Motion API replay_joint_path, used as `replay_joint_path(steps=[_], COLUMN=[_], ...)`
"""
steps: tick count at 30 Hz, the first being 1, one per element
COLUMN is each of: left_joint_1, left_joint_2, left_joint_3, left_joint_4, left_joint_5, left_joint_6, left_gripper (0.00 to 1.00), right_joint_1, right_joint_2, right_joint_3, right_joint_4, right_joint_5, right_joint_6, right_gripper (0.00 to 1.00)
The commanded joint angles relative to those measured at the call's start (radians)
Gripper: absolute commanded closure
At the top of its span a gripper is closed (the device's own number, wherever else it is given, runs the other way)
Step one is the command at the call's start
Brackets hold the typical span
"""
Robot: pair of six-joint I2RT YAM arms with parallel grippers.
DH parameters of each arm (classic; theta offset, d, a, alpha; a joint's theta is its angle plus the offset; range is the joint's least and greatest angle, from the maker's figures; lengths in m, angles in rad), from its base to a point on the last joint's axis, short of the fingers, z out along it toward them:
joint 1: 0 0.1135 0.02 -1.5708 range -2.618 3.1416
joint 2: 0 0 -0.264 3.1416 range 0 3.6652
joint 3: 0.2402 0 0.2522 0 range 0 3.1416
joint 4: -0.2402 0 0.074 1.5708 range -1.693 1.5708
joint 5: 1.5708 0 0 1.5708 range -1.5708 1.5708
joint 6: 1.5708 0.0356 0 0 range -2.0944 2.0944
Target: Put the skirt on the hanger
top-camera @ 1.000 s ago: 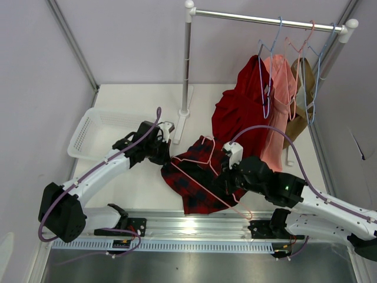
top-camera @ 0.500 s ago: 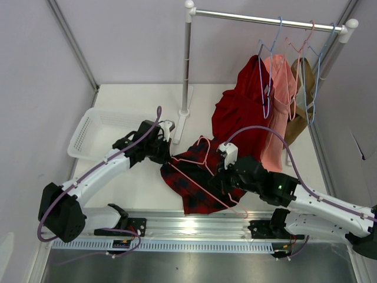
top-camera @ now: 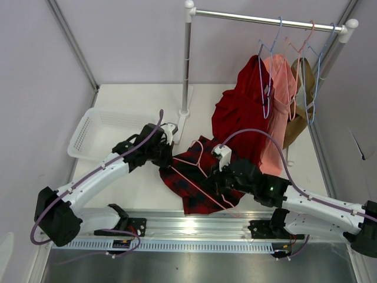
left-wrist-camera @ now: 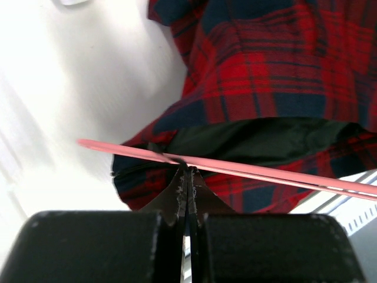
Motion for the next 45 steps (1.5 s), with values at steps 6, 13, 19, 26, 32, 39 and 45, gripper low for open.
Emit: replay_joint_path(steps=[6,13,19,26,32,39,45], left_joint_1=[-0.073,-0.127,-0.197,-0.202,-0.206,-0.231,-0.295], left_joint_2=[-0.108,-0.201,-0.344,-0.421,-0.468,-0.501,-0.465], left_joint_3=[-0.032,-0.039,-0.114,-0.080,-0.117,-0.201,-0.244], left_joint_4=[-0.006,-0.069,-0.121,-0.125,0.031,0.214,0.299], left_joint_5=[-0.060,-0.087,-0.159,-0.163,-0.091,0.025,-0.016], left_joint_6=[-0.082,-0.160,-0.260,-0.202,-0.183,-0.217,-0.232], left_gripper=[1.00,1.00,0.98,0.59,0.40,0.31,0.30], right_joint_1=[0.005,0.005,0.007,0.001,-0.007,-0.032,-0.038], right_joint_2=[0.027,0.042,0.041,0.093,0.156,0.196,0.208], right_joint_3=[-0.085,-0.145,-0.168,-0.141,-0.110,-0.081,-0.067], right_joint_4=[0.264,0.333,0.316,0.298,0.299,0.292,0.290], right_joint_5=[-0.111,-0.311,-0.328,-0.343,-0.342,-0.349,-0.352], right_joint_6=[-0.037,-0.014,0.001,-0.006,-0.011,-0.019,-0.020], right_gripper=[1.00,1.00,1.00,1.00,1.00,1.00,1.00])
